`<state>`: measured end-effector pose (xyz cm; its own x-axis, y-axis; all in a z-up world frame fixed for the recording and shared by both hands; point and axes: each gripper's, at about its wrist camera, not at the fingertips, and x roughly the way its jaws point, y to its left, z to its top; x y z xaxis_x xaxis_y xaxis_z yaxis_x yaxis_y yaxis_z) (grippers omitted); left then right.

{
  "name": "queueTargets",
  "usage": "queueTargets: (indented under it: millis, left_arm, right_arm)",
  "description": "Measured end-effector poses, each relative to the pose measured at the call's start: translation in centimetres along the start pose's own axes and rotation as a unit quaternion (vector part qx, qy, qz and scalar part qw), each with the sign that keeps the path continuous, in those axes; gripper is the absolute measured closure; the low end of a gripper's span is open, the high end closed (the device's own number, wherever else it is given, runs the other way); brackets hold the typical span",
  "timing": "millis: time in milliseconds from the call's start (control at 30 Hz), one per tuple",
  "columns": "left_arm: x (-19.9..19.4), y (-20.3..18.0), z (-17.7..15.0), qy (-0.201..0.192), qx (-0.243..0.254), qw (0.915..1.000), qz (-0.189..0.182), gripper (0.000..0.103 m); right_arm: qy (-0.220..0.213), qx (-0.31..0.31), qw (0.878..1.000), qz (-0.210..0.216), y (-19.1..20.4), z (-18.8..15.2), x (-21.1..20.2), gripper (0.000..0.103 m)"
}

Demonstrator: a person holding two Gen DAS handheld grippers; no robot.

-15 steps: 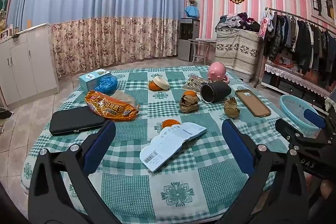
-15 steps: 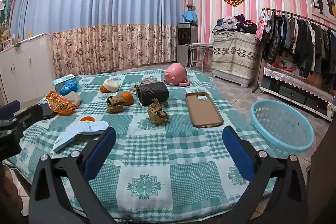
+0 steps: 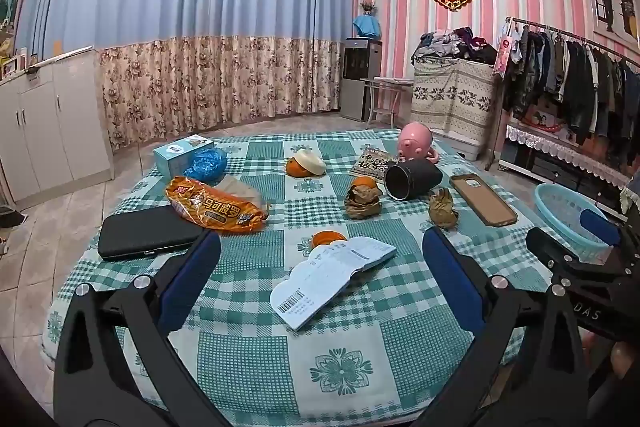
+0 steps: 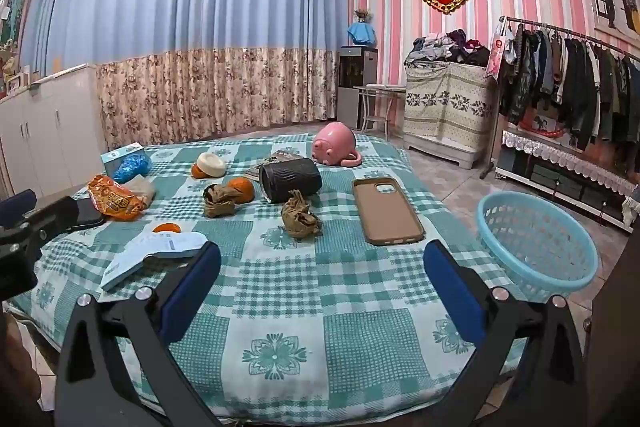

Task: Collect trash

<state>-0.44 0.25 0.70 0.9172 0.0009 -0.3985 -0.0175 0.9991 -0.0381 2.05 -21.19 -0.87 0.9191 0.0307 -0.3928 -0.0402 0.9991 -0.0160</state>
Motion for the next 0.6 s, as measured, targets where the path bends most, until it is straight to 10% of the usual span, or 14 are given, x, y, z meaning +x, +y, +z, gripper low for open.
queueTargets:
  millis: [600]
  left_arm:
    - [-0.37, 0.4, 0.37, -0.003, 0.0, 1.0, 0.0, 0.005]
  right_arm:
    - [-0.003, 0.001, 1.0, -0.001, -0.2, 0.05, -0.14, 0.004]
